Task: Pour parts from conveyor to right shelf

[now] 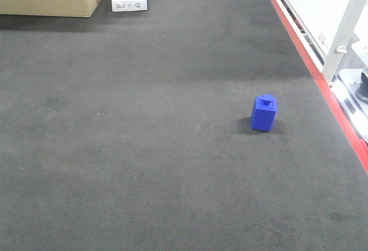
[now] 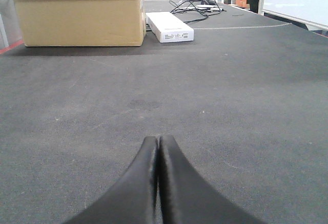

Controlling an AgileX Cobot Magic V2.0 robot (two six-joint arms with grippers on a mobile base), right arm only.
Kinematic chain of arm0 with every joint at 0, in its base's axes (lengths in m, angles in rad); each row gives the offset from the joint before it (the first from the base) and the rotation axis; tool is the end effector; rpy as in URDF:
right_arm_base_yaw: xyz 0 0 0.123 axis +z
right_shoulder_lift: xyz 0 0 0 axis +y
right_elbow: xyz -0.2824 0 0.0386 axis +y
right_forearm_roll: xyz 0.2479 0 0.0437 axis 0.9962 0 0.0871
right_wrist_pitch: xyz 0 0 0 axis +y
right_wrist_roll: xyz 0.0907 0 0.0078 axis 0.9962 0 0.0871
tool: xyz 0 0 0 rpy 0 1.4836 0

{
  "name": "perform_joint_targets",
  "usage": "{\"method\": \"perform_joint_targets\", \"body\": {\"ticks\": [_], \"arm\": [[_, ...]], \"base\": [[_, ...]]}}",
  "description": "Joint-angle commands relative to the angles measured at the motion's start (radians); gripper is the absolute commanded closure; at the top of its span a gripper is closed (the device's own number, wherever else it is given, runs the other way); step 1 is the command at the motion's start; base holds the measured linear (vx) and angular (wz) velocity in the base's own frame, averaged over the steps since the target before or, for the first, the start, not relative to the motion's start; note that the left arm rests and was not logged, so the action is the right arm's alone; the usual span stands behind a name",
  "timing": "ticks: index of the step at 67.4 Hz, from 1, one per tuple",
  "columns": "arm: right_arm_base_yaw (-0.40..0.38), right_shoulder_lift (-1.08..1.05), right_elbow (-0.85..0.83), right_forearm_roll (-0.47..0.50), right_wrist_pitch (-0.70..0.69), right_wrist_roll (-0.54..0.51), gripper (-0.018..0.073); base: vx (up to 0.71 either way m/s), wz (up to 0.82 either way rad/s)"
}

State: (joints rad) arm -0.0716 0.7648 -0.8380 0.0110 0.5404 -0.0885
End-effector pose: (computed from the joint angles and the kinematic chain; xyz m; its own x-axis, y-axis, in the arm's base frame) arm 0.1512 -0.0103 0.3742 -0.3740 -0.0524 -0.9259 0.0369 0.9968 -0.0713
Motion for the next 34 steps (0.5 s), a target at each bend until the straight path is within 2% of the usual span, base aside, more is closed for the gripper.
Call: {"method": "perform_joint_targets", "body": {"ticks": [1,7,17,24,28,34], "arm": [[0.0,0.055,-0.028,-0.002,-0.055,-0.013,-0.0034],[0.0,0.113,-0.028,0.0,-0.076,-0.011,-0.0098],[0.001,0.174,-0.032,0.037,-0.049,-0.054,-0.0099],[0.001,0.189,-0.032,0.169,-0.052,-0.17,-0.009],[0.001,0.198,-0.036,0.287,-0.055,-0.25,-0.0087],[0.001,0.228,-0.063,0.413,-0.027,-0.362,-0.0083]], "base": [[0.0,0.0],[0.0,0.0],[0.0,0.0],[0.0,0.0],[0.0,0.0],[0.0,0.0]]}}
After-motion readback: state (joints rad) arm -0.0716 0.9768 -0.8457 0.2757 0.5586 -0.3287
